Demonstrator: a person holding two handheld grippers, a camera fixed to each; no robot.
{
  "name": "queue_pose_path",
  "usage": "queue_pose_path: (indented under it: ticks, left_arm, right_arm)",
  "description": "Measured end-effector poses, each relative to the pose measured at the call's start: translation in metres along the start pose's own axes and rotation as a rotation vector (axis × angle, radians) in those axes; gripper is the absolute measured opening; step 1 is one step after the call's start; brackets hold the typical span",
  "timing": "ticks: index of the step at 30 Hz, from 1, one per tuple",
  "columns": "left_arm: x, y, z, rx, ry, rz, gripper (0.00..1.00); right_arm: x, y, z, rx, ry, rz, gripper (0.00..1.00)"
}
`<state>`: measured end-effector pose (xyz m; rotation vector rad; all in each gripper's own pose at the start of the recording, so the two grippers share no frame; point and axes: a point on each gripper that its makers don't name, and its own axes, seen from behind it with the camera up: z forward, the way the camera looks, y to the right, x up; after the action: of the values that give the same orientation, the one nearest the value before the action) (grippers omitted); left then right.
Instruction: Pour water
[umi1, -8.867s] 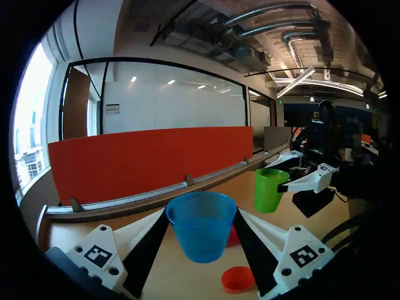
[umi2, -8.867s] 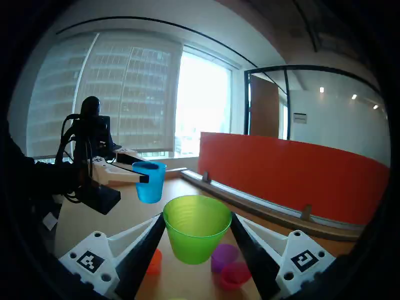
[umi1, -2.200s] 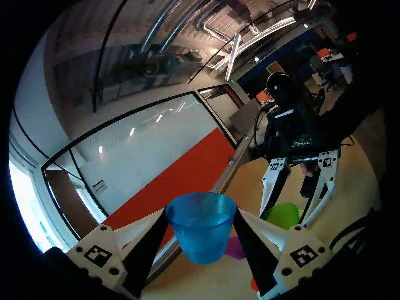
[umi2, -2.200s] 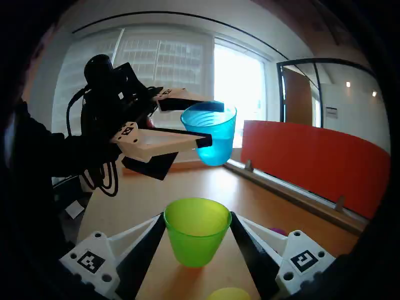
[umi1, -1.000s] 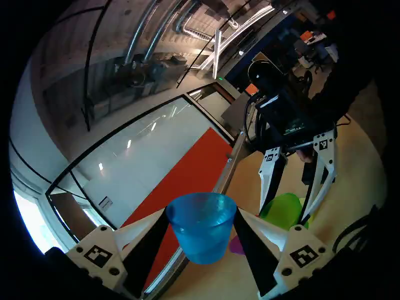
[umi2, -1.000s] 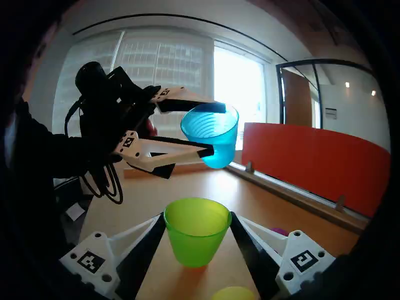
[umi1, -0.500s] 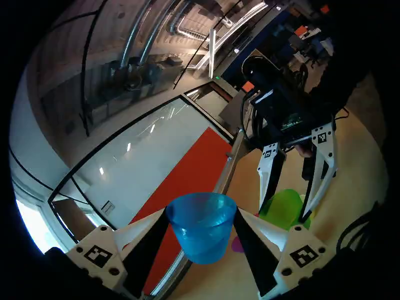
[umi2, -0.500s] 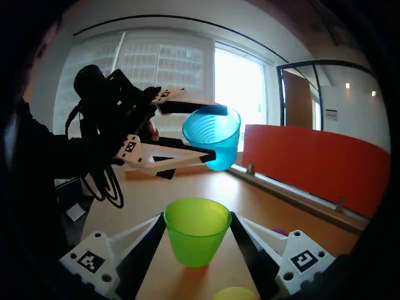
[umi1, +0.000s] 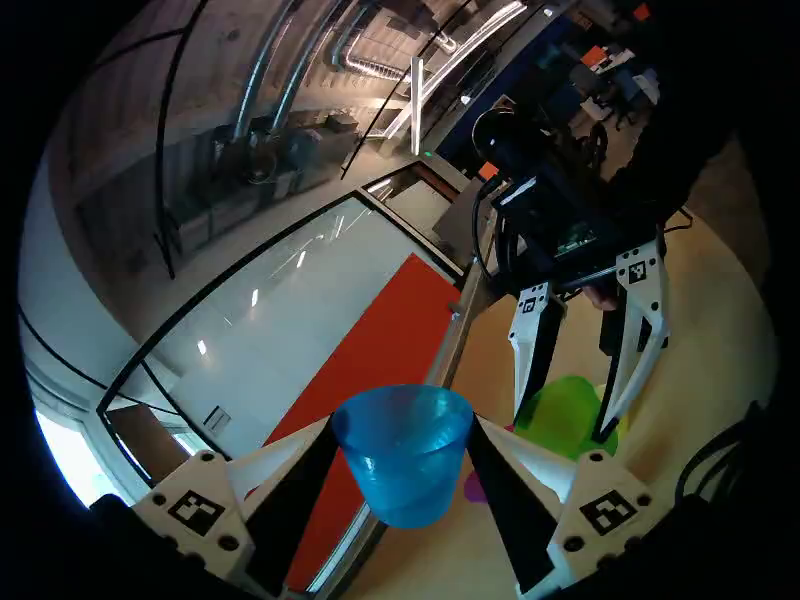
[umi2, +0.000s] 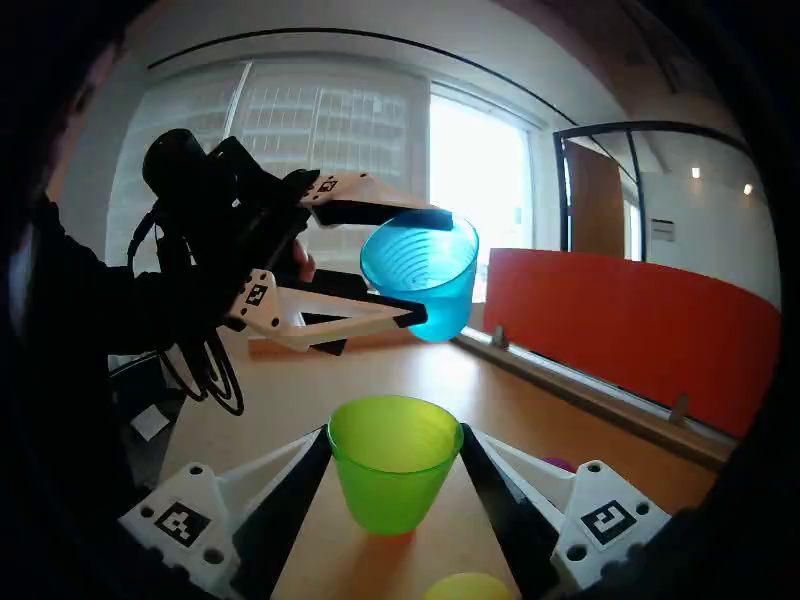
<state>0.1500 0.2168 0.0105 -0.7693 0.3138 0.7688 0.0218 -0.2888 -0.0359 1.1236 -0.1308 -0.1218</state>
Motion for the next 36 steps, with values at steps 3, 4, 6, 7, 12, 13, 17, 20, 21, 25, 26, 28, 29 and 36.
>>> queue_pose_path:
  ticks: [3,4,6,7,12,13,17,20,21,25,26,28,29,36]
  left_arm:
    - [0.0006,0.0020,0.0003,-0.005,0.000,0.007,0.87]
    - [0.0009,0.0026,0.0004,-0.007,0.000,0.008,0.87]
    - [0.0014,0.0035,0.0007,-0.010,0.001,0.009,0.87]
    - [0.0018,0.0035,0.0009,-0.011,0.002,0.007,0.87]
    - [0.0024,0.0018,0.0026,-0.010,0.003,0.020,0.88]
    - [0.0022,0.0019,0.0028,-0.010,0.002,0.026,0.87]
    - [0.0014,0.0031,0.0034,-0.012,0.000,0.041,0.87]
    - [0.0005,0.0035,0.0040,-0.010,-0.003,0.048,0.87]
    - [0.0003,0.0035,0.0041,-0.009,-0.004,0.051,0.87]
    - [-0.0008,0.0035,0.0042,-0.009,-0.007,0.065,0.87]
    - [-0.0011,0.0036,0.0042,-0.009,-0.009,0.069,0.87]
    - [-0.0016,0.0044,0.0045,-0.009,-0.010,0.079,0.87]
    - [-0.0019,0.0048,0.0046,-0.009,-0.011,0.083,0.87]
    - [-0.0012,0.0092,0.0061,-0.015,-0.011,0.102,0.87]
  right_arm:
    - [-0.0005,-0.0001,-0.0003,0.000,0.000,-0.001,0.94]
    - [-0.0008,0.0002,-0.0002,-0.001,-0.001,-0.002,0.94]
    - [-0.0011,0.0008,-0.0001,-0.003,-0.001,-0.003,0.94]
    - [-0.0011,0.0011,-0.0003,-0.003,-0.001,-0.002,0.94]
    - [-0.0017,0.0013,-0.0007,-0.004,-0.002,-0.002,0.94]
    - [-0.0020,0.0013,-0.0007,-0.004,-0.003,-0.003,0.94]
    - [-0.0028,0.0016,0.0000,-0.004,-0.004,-0.005,0.94]
    - [-0.0030,0.0014,0.0004,-0.002,-0.003,-0.003,0.94]
    - [-0.0030,0.0013,0.0005,-0.002,-0.003,-0.003,0.94]
    - [-0.0027,0.0013,0.0008,-0.002,-0.003,-0.005,0.94]
    - [-0.0026,0.0015,0.0009,-0.003,-0.003,-0.006,0.94]
    - [-0.0023,0.0019,0.0010,-0.003,-0.003,-0.005,0.94]
    - [-0.0021,0.0021,0.0010,-0.003,-0.002,-0.005,0.94]
    - [0.0016,0.0002,0.0019,-0.001,0.000,-0.007,0.94]
